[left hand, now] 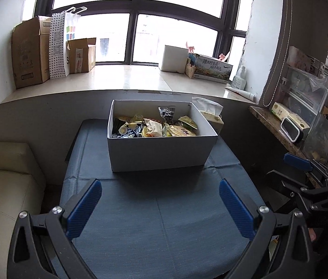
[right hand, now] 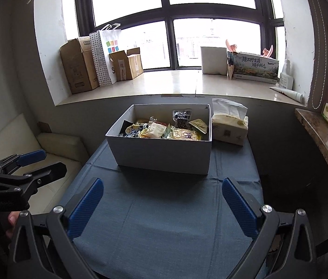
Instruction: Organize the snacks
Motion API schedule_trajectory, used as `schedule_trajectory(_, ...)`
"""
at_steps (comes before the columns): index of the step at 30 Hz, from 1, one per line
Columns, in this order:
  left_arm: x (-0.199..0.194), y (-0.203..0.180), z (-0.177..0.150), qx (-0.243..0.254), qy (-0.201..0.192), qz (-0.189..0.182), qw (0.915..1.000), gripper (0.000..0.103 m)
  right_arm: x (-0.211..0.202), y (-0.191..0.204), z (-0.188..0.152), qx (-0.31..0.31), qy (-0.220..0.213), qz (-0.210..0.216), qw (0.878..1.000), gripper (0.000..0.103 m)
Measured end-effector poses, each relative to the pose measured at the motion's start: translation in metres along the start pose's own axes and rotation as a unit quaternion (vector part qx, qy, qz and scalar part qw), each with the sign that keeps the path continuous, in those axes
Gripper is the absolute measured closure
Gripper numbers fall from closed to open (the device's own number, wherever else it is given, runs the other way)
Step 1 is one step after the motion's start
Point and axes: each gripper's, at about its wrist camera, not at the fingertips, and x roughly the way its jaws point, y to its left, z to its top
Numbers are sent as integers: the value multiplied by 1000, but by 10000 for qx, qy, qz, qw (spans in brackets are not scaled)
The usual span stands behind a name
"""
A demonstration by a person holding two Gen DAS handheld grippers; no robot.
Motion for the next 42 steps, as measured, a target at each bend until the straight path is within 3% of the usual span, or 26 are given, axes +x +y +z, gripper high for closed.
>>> schedule_trajectory(42,1,-8,1,183,17,-46,9998,0,1,0,-2,0,69,127,9999,0)
